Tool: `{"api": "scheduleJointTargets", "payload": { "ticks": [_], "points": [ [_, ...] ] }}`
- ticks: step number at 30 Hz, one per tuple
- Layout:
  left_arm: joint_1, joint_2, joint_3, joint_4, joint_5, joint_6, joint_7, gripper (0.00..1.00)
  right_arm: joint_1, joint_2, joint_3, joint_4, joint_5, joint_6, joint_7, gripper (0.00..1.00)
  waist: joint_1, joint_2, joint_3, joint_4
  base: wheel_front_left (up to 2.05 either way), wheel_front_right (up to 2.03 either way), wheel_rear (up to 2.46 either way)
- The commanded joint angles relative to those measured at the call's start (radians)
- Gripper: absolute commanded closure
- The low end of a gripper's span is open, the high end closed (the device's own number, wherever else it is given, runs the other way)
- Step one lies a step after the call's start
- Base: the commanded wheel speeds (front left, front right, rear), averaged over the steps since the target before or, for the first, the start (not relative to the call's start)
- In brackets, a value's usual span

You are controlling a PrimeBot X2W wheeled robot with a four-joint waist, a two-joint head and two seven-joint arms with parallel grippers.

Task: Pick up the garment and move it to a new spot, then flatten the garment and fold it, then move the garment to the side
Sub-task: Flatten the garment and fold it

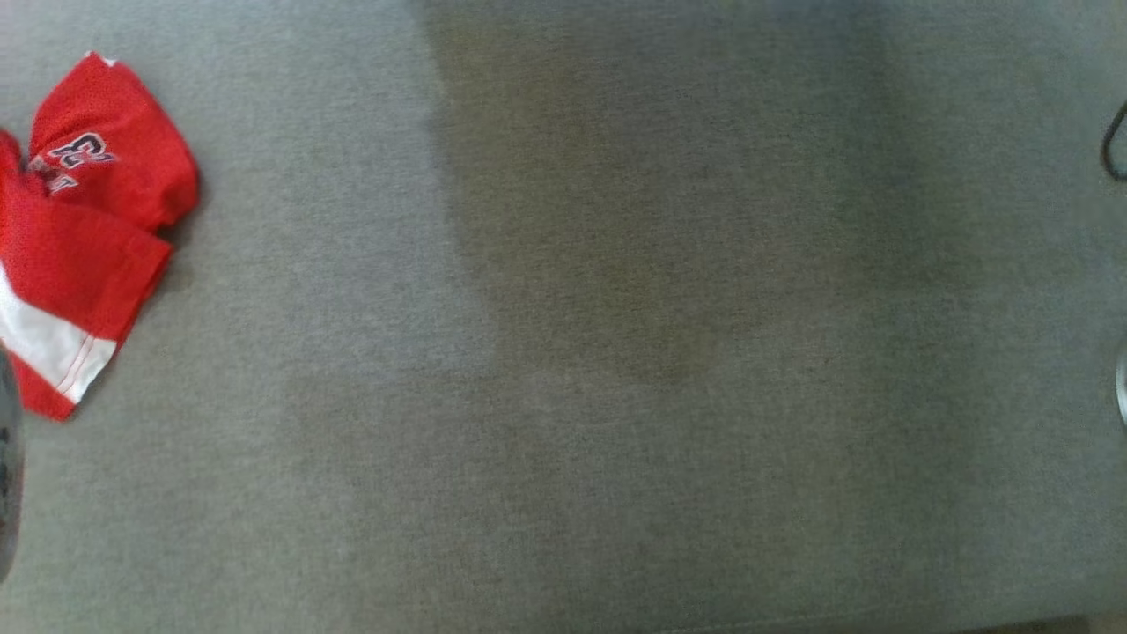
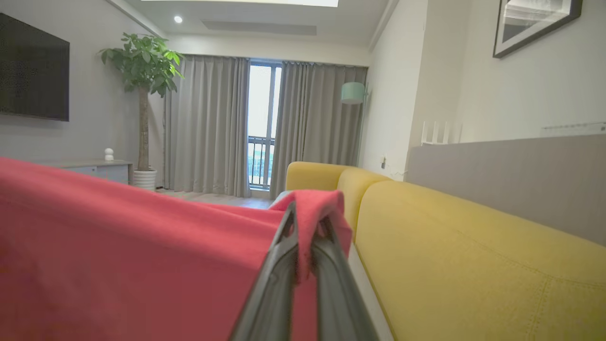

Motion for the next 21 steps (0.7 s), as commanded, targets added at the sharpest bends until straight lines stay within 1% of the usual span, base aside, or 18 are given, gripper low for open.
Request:
{"api": "scheduleJointTargets", "payload": {
  "ticks": [1, 6, 9, 12, 17, 21],
  "points": [
    [-0.037, 0.051, -0.013, -0.006, -0.014, -0.002, -0.018, 1.00, -0.017, 0.009, -0.010, 0.017, -0.007, -0.001, -0.030, 1.00, -0.0001, 0.0000, -0.001, 0.008, 0.00, 0.00, 0.00],
    [0.031, 0.050, -0.139, 0.051, -0.100, -0.003, -0.051, 1.00, 0.046, -0.014, -0.010, 0.192, -0.019, -0.001, -0.102, 1.00, -0.0001, 0.0000, -0.003, 0.030, 0.00, 0.00, 0.00],
    [0.123, 0.055, -0.189, 0.071, -0.152, -0.003, -0.063, 1.00, 0.114, -0.026, 0.012, 0.282, -0.011, -0.001, -0.121, 1.00, -0.0001, 0.0000, -0.015, 0.045, 0.00, 0.00, 0.00],
    [0.233, 0.063, -0.239, 0.075, -0.185, -0.003, -0.071, 1.00, 0.177, -0.034, 0.059, 0.356, 0.017, -0.001, -0.113, 1.00, -0.0001, 0.0000, -0.027, 0.060, 0.00, 0.00, 0.00],
    [0.448, 0.087, -0.315, 0.034, -0.228, -0.003, -0.079, 1.00, 0.287, -0.051, 0.182, 0.416, 0.098, -0.001, -0.066, 1.00, -0.0001, 0.0000, -0.078, 0.079, 0.00, 0.00, 0.00],
    [0.606, 0.122, -0.377, -0.027, -0.249, -0.003, -0.081, 1.00, 0.382, -0.085, 0.306, 0.391, 0.195, -0.001, -0.009, 1.00, -0.0001, 0.0000, -0.132, 0.090, 0.00, 0.00, 0.00]
  ]
}}
